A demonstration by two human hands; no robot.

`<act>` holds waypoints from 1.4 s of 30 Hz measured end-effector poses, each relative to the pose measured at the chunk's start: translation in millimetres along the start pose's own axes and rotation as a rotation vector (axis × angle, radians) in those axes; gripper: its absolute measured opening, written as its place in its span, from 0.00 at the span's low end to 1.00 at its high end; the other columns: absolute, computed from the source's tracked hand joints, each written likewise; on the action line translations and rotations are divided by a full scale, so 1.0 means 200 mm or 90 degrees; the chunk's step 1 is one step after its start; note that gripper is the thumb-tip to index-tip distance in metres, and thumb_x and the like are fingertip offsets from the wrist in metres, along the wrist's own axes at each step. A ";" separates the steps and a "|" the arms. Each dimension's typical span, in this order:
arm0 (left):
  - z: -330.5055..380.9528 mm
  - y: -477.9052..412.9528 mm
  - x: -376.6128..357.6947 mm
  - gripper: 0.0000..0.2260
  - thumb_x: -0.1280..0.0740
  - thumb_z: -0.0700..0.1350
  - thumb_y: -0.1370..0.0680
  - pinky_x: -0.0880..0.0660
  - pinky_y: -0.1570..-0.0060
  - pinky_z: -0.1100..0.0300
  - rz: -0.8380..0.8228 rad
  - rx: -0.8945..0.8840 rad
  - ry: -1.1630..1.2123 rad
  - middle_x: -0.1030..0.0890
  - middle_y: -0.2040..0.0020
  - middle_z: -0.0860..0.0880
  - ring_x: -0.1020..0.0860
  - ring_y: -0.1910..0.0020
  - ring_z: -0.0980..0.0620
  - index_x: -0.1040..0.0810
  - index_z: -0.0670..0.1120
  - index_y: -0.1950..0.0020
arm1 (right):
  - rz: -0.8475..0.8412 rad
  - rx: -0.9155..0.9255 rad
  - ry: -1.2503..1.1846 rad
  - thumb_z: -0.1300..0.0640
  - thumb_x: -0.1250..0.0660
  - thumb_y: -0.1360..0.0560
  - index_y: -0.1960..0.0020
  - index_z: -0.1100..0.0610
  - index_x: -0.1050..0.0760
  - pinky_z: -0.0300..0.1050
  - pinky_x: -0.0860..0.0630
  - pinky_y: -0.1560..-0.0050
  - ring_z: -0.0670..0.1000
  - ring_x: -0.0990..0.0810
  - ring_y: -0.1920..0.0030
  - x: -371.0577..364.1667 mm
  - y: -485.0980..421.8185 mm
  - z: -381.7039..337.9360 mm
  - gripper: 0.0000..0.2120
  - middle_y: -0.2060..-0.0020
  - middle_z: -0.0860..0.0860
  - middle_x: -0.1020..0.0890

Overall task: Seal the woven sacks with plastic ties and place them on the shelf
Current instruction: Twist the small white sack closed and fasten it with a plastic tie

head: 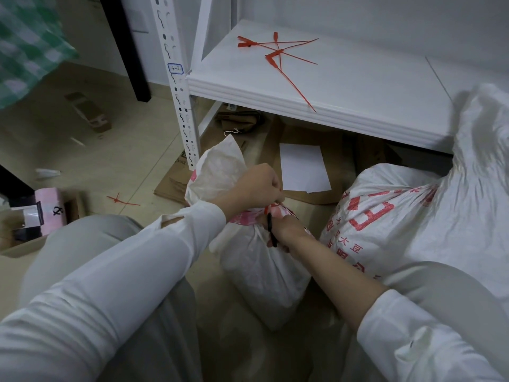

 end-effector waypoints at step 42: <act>-0.09 0.00 0.08 0.08 0.30 0.41 0.26 0.31 0.72 0.66 0.122 0.097 0.025 0.18 0.64 0.44 0.22 0.67 0.51 0.16 0.40 0.63 | 0.010 0.000 0.013 0.50 0.41 0.21 0.66 0.58 0.29 0.38 0.31 0.70 0.46 0.27 0.74 0.02 0.02 0.03 0.18 0.75 0.51 0.22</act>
Point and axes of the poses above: each hand's wrist, its own y-axis away from the middle knuckle, its own x-axis out of the back of the hand, z = x × y, the point moved 10 cm from there along -y, towards the middle knuckle
